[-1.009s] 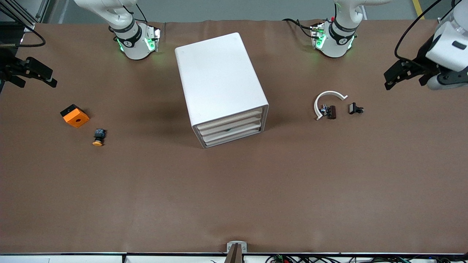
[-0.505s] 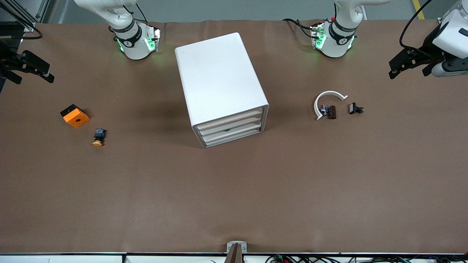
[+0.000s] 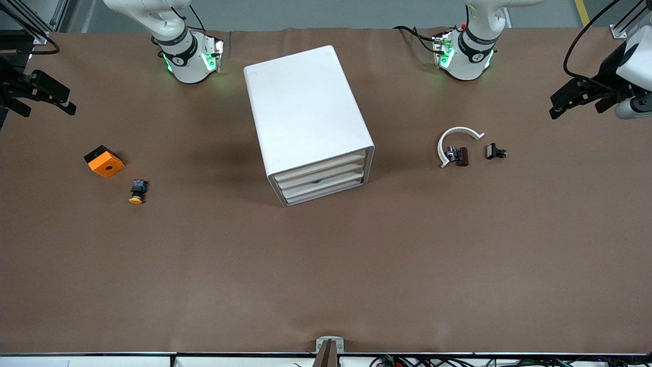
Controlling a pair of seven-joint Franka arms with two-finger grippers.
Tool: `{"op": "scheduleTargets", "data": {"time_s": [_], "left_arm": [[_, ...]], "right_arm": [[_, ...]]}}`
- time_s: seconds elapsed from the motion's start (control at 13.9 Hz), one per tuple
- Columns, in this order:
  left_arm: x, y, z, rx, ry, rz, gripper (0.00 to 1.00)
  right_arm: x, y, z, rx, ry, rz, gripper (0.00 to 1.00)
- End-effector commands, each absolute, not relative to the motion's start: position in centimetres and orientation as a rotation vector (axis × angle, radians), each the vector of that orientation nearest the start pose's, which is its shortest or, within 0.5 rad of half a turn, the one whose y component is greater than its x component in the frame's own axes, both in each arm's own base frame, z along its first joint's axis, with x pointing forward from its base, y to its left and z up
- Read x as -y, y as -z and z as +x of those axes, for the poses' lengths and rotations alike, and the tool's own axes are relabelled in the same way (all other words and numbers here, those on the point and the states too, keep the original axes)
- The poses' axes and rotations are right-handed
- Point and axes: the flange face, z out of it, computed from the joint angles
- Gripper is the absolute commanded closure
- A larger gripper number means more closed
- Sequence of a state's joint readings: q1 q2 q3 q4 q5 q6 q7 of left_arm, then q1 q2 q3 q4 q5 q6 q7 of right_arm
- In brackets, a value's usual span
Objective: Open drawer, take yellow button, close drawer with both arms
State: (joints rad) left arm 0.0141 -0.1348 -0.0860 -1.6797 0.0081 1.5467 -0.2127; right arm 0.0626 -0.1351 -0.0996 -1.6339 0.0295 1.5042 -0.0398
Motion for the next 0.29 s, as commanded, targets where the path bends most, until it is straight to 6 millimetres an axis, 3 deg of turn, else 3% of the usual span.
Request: {"op": "scheduleTargets", "data": {"time_s": [0.0,0.22], "left_arm": [[4.14,-64.98,51.24,0.260,0.020,-3.127,0.00],[3.98,-65.12,52.22,0.255,0.006,-3.117,0.00]], "right_arm": [[2.39,-66.92,49.97,0.015,0.017,-3.119,0.00],[2.41,-67.19,49.86,0.015,0.015,-3.120,0.00]]}}
